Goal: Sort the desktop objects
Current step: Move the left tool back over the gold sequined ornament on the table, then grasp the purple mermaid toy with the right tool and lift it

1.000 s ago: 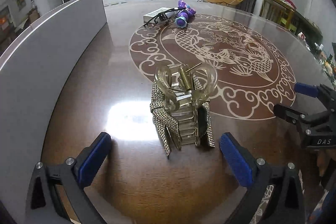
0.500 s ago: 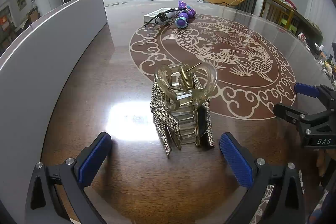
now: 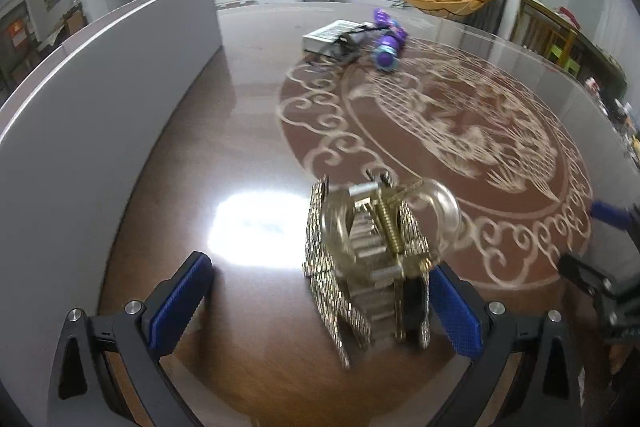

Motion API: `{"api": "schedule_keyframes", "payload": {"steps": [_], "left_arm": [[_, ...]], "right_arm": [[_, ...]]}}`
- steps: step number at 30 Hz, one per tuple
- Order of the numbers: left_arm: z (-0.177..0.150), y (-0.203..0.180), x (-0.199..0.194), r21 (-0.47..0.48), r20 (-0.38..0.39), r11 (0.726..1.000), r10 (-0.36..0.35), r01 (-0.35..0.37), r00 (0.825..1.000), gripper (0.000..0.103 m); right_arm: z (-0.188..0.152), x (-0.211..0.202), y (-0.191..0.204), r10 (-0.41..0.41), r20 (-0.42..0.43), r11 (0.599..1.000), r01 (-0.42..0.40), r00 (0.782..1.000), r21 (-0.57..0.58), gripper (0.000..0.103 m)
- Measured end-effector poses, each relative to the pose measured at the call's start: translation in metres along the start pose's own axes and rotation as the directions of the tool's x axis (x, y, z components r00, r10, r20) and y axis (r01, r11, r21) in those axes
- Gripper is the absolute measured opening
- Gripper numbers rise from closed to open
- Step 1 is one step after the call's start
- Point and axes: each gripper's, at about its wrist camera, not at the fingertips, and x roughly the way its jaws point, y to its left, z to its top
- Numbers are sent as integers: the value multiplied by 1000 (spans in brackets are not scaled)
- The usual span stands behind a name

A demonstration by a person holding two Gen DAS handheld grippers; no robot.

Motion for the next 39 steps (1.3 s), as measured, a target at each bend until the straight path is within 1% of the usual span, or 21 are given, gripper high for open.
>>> {"api": "schedule_keyframes", "payload": {"steps": [5,11,15,20,21,26,28,29,30,31,32,34,35,36,38,39], "left_arm": [[11,16,8,-13,3,1000,5,-5,1000,103],[4,19,4,-27,11,1000,11,-11,1000,103],[4,19,5,-27,11,1000,11,-11,1000,103],[4,19,4,-26,11,1000,12,-12,1000,103],[4,19,4,-26,11,1000,12,-12,1000,103],[4,19,4,-26,11,1000,12,-11,1000,103],[4,19,4,-26,11,1000,12,-11,1000,103],[4,19,4,-26,11,1000,12,-11,1000,103],[4,19,4,-26,11,1000,12,-11,1000,103],[4,19,4,-26,11,1000,12,-11,1000,103],[4,20,4,-26,11,1000,12,-11,1000,103],[4,20,4,-26,11,1000,12,-11,1000,103],[4,19,4,-26,11,1000,11,-11,1000,103],[4,19,4,-26,11,1000,11,-11,1000,103],[4,20,4,-26,11,1000,11,-11,1000,103],[4,20,4,-26,11,1000,11,-11,1000,103]], "right_arm": [[0,0,0,0,0,1000,0,1000,0,103],[0,1,0,1,0,1000,-1,1000,2,103],[15,17,2,10,1,1000,-10,1000,-12,103],[56,50,10,16,1,1000,-16,1000,-18,103],[69,59,11,10,1,1000,-10,1000,-10,103],[112,90,8,-27,-1,999,27,1000,39,103],[133,103,5,-39,-22,998,40,999,55,103],[139,107,4,-49,-32,996,51,998,67,103],[149,109,1,-54,-26,993,57,998,104,102],[156,106,0,-35,0,989,35,999,141,102],[162,105,0,-18,22,986,14,1000,165,100],[176,102,7,42,64,978,-54,997,203,95],[182,105,13,60,63,978,-71,996,198,85],[190,110,24,79,47,982,-86,996,169,72],[200,122,41,72,15,990,-74,997,118,63],[202,126,44,65,10,992,-65,998,111,62]]}}
